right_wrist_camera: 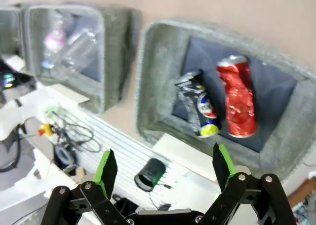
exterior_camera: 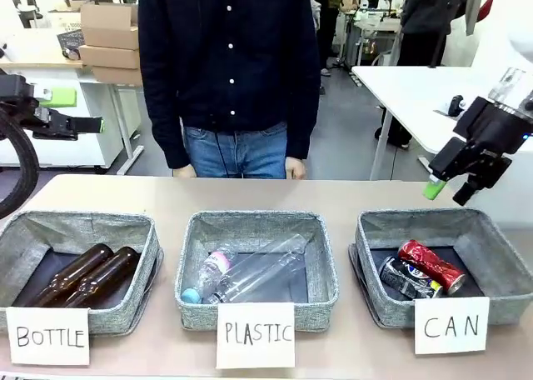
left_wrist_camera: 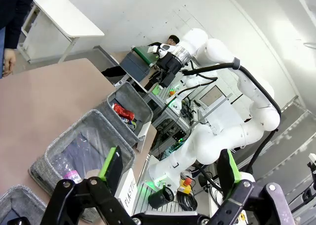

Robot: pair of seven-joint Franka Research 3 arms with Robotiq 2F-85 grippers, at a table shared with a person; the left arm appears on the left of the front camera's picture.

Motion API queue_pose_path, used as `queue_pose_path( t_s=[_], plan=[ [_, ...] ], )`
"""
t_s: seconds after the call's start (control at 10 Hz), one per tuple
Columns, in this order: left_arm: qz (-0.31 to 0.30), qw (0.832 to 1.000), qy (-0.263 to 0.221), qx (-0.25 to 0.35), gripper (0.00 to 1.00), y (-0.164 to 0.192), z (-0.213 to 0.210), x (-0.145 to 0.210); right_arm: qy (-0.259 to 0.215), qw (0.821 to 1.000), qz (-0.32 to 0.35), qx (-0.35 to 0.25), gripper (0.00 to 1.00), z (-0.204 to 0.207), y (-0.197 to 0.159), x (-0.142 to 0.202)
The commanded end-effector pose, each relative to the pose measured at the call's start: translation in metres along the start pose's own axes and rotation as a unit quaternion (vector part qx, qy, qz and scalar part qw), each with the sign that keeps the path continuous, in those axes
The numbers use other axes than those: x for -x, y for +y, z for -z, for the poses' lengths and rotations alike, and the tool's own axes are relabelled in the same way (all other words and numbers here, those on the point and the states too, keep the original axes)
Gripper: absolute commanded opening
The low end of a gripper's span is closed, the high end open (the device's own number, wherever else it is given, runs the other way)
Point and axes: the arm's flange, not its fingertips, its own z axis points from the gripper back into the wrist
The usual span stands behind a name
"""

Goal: Sort the can waste into the basket.
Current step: Pick up the can waste from the table and place it in the right Fabric basket.

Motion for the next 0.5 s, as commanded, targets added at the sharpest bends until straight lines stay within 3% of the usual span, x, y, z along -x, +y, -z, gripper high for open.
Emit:
queue_pose_path(
  t_s=[0.0, 0.1, 0.2, 0.3, 0.4],
  plan=[
    [-0.005, 1.0, -0.008, 0.008, 1.0, -0.004, 0.001, -0.002, -0.082, 0.97, -0.001, -0.229, 1.0, -0.021, 0.005, -0.005],
    [-0.005, 1.0, -0.008, 0.008, 1.0, -0.004, 0.001, -0.002, -0.147, 0.898, 0.002, -0.416, 1.0, -0.041, 0.009, 0.0],
    [-0.005, 1.0, -0.008, 0.008, 1.0, -0.004, 0.001, -0.002, -0.165, 0.838, 0.036, -0.518, 1.0, -0.052, 0.008, 0.003],
    [-0.005, 1.0, -0.008, 0.008, 1.0, -0.004, 0.001, -0.002, -0.209, 0.795, 0.029, -0.568, 1.0, -0.056, 0.002, 0.005],
    [-0.005, 1.0, -0.008, 0.008, 1.0, -0.004, 0.001, -0.002, -0.236, 0.763, -0.011, -0.601, 1.0, -0.055, -0.007, 0.005]
  ],
)
